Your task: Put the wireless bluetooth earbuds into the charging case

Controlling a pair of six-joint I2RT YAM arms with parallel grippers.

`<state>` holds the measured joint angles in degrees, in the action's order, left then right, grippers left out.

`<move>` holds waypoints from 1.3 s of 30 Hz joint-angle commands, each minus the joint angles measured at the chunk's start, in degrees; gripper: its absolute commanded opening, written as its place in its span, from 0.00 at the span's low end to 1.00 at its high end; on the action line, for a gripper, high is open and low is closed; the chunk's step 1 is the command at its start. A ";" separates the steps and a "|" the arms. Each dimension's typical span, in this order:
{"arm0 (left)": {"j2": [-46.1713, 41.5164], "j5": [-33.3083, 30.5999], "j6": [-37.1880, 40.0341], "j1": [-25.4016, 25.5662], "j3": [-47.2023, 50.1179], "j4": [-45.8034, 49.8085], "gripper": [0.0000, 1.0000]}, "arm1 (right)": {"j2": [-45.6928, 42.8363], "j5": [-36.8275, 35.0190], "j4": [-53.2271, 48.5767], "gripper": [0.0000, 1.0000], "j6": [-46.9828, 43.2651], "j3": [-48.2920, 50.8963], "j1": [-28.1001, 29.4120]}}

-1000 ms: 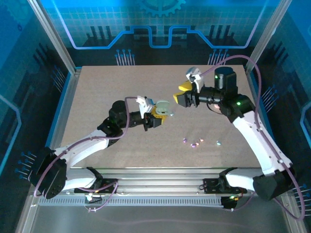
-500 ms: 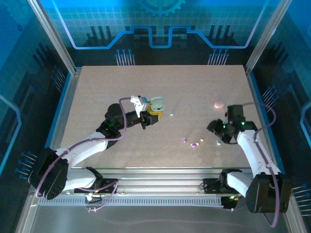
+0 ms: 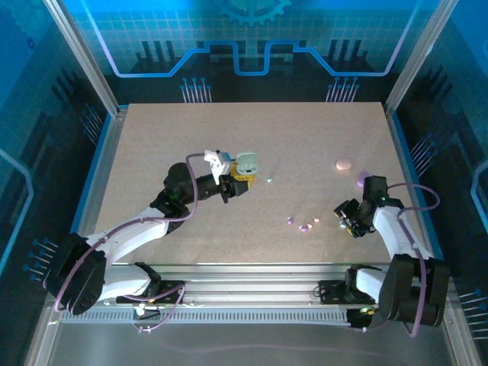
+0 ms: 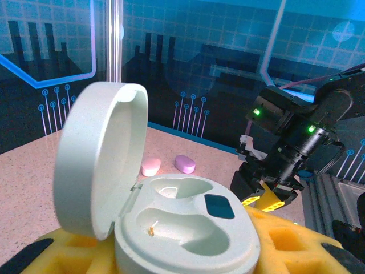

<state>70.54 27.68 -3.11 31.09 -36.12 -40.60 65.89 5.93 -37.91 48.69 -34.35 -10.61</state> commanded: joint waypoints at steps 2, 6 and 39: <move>-1.57 0.83 -0.22 -0.34 0.18 -0.70 0.36 | 2.57 -0.98 1.76 0.60 0.47 0.45 -1.08; -1.85 0.92 -0.32 -0.37 -0.07 -0.12 0.36 | 4.46 -1.18 3.24 0.60 0.32 0.85 -1.13; -0.67 1.24 -0.36 -0.26 -1.85 2.05 0.36 | 17.34 9.37 9.52 0.43 -11.79 -4.44 1.03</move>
<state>70.35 27.88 -3.11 31.11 -36.16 -38.79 81.89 13.37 -28.53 38.15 -38.22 -10.79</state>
